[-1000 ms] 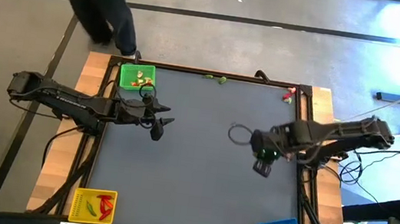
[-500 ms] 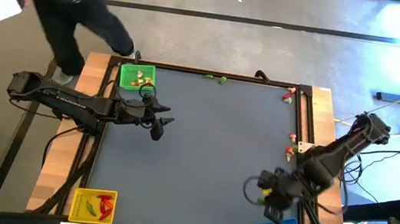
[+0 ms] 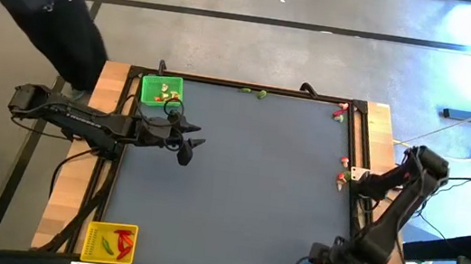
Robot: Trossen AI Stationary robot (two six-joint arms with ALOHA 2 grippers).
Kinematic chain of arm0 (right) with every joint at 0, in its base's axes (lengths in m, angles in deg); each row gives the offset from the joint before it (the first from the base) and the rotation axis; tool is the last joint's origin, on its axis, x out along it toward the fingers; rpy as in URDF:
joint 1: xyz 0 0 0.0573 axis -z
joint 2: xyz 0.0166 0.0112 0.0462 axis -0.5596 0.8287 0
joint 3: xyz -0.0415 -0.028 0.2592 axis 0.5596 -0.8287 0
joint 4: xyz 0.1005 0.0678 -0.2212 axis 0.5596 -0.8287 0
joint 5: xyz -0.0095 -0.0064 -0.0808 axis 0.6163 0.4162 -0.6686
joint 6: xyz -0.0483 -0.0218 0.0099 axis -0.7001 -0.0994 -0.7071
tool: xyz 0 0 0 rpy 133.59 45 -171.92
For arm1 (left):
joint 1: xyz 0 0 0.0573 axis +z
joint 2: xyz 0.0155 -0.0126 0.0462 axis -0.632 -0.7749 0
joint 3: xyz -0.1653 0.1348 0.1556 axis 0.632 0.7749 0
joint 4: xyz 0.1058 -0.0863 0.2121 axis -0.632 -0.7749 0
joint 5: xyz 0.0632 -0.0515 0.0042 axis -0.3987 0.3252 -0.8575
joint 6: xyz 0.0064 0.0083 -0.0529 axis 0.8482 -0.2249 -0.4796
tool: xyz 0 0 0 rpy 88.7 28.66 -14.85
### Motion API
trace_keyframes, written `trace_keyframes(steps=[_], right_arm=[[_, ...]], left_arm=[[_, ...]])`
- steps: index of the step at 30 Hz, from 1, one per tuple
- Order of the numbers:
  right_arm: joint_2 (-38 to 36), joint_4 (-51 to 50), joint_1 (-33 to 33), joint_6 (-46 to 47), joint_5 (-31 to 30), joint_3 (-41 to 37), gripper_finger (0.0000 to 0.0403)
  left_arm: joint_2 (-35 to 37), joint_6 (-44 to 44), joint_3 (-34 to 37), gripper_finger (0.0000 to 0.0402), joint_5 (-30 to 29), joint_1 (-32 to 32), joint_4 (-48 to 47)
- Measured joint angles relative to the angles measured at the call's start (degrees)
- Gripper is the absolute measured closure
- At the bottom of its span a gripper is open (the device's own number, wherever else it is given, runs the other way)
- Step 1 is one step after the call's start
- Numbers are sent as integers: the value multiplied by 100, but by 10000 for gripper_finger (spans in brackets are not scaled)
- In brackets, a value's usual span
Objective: Sort produce into baskets
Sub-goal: Put the green chili pepper into the blue bin, then put the brown mushroom into the green bin
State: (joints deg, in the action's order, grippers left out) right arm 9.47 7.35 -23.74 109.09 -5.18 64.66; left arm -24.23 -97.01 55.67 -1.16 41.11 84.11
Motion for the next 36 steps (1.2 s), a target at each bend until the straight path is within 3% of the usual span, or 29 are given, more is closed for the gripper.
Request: trace_keyframes(steps=[4,8,12,16,20,24,32,36], right_arm=[[370,1,0,73,726,0,349],[601,-71,54,74,1069,0,332],[631,-155,208,-47,1157,0,269],[608,-255,455,-569,1626,0,202],[431,-631,738,-1162,1682,0,167],[97,-1432,1203,-1792,1522,0,164],[-394,-2980,2538,-3511,-120,0,187],[-394,-3571,3344,-4301,-224,-262,194]], left_arm=[[0,7,1,176,0,0,0],[2,4,1,176,18,0,-1],[0,2,-1,176,140,0,0],[2,4,-1,176,142,0,-2],[0,111,1,176,140,2,0],[1,117,0,176,141,1,-2],[1,90,0,176,141,1,0],[2,94,1,176,140,0,0]])
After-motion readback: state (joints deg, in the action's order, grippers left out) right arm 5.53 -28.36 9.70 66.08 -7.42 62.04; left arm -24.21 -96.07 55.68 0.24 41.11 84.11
